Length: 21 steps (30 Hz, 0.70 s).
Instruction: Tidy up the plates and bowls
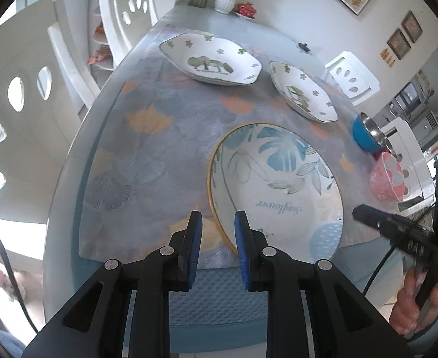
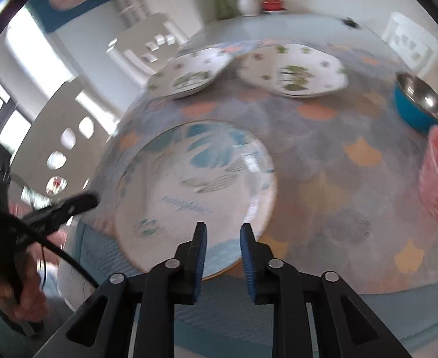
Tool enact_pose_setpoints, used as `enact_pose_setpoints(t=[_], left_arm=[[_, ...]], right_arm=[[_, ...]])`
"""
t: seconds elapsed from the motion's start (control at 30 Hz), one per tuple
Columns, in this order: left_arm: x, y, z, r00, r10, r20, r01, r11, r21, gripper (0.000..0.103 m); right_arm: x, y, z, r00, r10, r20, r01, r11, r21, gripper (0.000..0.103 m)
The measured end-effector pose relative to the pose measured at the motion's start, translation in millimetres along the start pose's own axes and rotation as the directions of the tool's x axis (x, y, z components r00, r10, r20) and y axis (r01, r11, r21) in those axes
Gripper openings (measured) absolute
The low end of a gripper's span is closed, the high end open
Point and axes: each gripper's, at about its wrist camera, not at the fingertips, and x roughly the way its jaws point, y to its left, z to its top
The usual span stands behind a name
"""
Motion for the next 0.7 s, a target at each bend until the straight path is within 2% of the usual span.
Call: enact_pose_setpoints(t=[0.13,0.23,0.33,0.4,0.43,0.53,0.6,0.7], left_arm=[[-3,5,-3,1.000,-0.003,-0.020,0.003,1.000,-0.020,0.023],[-17,8,1,1.000,0.002,0.015,-0.002,0.999,-0.036,0.023],[-32,8,10,0.998,0.004,0.060,-0.001,0.999,-0.046,0.023],[-45,8,23,0.994,0.007,0.105,-0.001,0.998,-0.055,0.035],[-48,8,28,0.993,0.007,0.118,0.000,0.998,-0.059,0.037],[-59,6,57,0.985,-0.041,0.169,0.050,0.998,-0.049,0.050],[-62,4,78,0.979,-0.047,0.201,0.057,0.998,-0.040,0.068],[-61,2,113,0.972,-0.048,0.229,0.055,0.998,-0.026,0.069]], right_arm=[[10,-15,15,1.000,-0.004,-0.014,0.005,0.999,0.038,0.026],[8,-15,24,1.000,0.019,-0.010,-0.018,0.999,0.049,0.026],[0,-10,30,0.999,0.037,0.008,-0.037,0.998,0.042,0.035],[-8,-4,37,0.998,0.053,0.028,-0.054,0.998,0.037,0.047],[-12,-1,43,0.997,0.067,0.043,-0.068,0.997,0.032,0.053],[-20,8,63,0.993,0.088,0.075,-0.089,0.996,0.015,0.054],[-24,14,81,0.989,0.114,0.095,-0.117,0.993,0.019,0.055],[-22,20,110,0.982,0.150,0.111,-0.156,0.987,0.048,0.056]])
